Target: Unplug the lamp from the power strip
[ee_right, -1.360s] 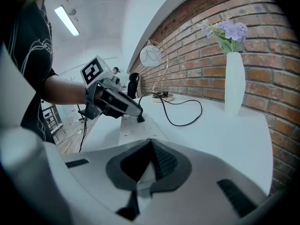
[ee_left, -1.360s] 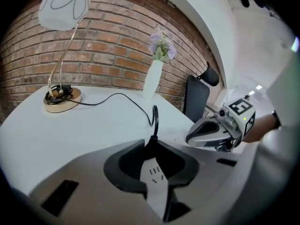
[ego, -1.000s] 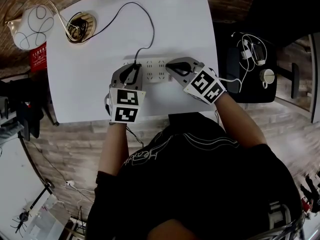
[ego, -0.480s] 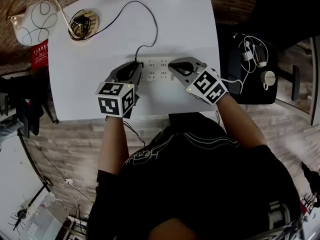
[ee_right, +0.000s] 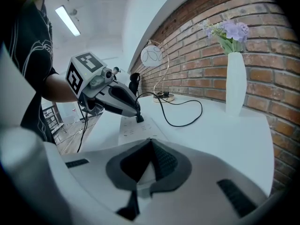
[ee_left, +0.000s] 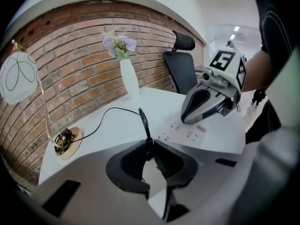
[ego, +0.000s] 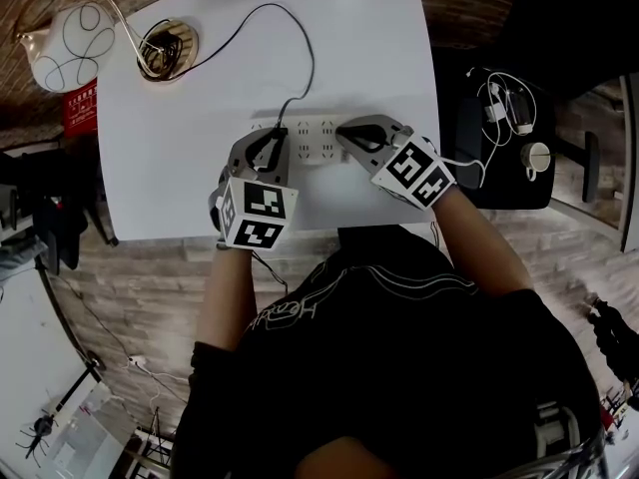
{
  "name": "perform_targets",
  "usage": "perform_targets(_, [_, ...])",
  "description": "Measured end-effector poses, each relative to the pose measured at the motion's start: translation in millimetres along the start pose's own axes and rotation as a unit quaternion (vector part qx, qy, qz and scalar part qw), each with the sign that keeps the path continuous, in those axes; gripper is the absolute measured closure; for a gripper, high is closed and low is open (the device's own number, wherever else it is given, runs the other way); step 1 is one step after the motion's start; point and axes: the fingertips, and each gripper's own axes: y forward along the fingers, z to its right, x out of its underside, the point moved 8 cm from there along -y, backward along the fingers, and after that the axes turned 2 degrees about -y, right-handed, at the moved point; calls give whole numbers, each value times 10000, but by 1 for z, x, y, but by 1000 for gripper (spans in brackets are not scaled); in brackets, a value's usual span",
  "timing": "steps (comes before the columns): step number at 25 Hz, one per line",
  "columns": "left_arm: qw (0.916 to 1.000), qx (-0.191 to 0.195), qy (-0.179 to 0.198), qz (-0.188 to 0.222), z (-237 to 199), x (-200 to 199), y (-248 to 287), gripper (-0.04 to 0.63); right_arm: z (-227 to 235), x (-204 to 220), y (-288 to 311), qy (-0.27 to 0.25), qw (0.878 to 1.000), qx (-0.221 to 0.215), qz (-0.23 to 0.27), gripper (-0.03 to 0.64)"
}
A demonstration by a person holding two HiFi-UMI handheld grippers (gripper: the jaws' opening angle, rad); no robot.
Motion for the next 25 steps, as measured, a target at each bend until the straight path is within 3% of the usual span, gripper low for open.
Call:
perform_targets(3, [9988, 171, -447, 133, -5, 3, 0, 548, -1, 0, 0, -8, 10000, 1, -4, 621])
perform_targets(6, [9893, 497, -1337, 298, -17, 7, 0, 548, -1, 0, 0, 7, 10000, -2, -3, 621])
perform_targets(8, [9834, 655, -1646, 396, -21, 9, 2, 548, -1, 0, 0, 15, 10000, 5, -4, 620])
perform_targets(11, [9866, 620, -1454, 392, -20, 8, 2, 548, -1, 0, 0, 16, 10000, 5, 1, 620])
perform_targets(14, [9972, 317, -639, 225, -12, 1, 1, 548, 0, 0, 0, 25, 10000, -13, 6, 620])
perform_targets(16, [9997, 108, -153, 130, -5, -2, 0, 548, 1, 0, -1, 26, 10000, -20, 5, 620])
perform_targets(18, [9999, 5, 36, 93, -2, -2, 0, 548, 1, -1, 0, 25, 10000, -18, 4, 620])
perform_targets(20, [9994, 121, -259, 175, -6, 0, -1, 548, 1, 0, 0, 43, 10000, -28, 3, 620])
perform_targets(23, [9922, 487, -1087, 359, -17, 4, -2, 549, 1, 0, 0, 72, 10000, -56, -4, 620])
perform_targets(25, [9889, 601, -1297, 405, -20, 5, -2, 549, 1, 0, 0, 71, 10000, -57, -10, 621])
